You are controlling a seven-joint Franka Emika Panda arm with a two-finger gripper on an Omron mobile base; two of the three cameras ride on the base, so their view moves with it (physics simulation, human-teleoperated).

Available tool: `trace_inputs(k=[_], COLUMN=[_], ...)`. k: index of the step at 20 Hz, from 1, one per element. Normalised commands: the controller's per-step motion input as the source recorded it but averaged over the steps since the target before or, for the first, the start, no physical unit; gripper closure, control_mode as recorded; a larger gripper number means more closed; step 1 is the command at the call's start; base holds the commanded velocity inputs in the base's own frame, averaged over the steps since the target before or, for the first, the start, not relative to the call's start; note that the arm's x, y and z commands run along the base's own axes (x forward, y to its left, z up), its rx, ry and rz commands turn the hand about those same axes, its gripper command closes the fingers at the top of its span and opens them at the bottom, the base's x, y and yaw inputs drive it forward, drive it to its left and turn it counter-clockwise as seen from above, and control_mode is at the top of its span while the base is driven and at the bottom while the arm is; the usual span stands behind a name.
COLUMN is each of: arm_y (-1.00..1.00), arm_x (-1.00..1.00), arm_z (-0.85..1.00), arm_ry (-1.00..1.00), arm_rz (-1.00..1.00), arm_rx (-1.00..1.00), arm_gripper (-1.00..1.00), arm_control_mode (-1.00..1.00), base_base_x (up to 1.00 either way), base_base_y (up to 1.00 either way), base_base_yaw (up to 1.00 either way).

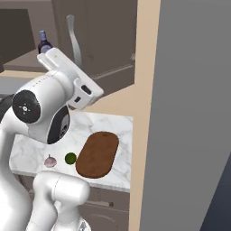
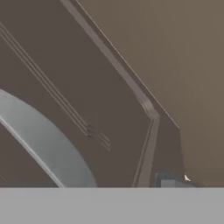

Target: Open the cabinet. Place the bowl and condiment on the counter. Then place the lime and garlic on the cutting board.

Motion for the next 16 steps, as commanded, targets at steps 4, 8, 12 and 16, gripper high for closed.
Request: trace_inputs(k=[4,8,12,16], arm_y=[0.31,0.91,1.0,1.0], arm_x=[-1.0,-1.0,-1.0,-1.0], arm_z=[0.0,-0.01,0.0,0.16], arm_ry=[0.01,0.02,0.04,0.1], arm_rz=[-0.04,0.0,0.0,0.02], arm_rx=[-0.09,-0.24,-0.32,-0.28], arm_gripper=[-1.0,-1.0,-1.0,-1.0], arm_control_mode=[-1.0,-1.0,-1.0,-1.0], base_base_x=[0.0,0.0,0.0,0.0], base_base_y=[0.0,0.0,0.0,0.0], base_base_yaw=[0.0,0.0,0.0,0.0])
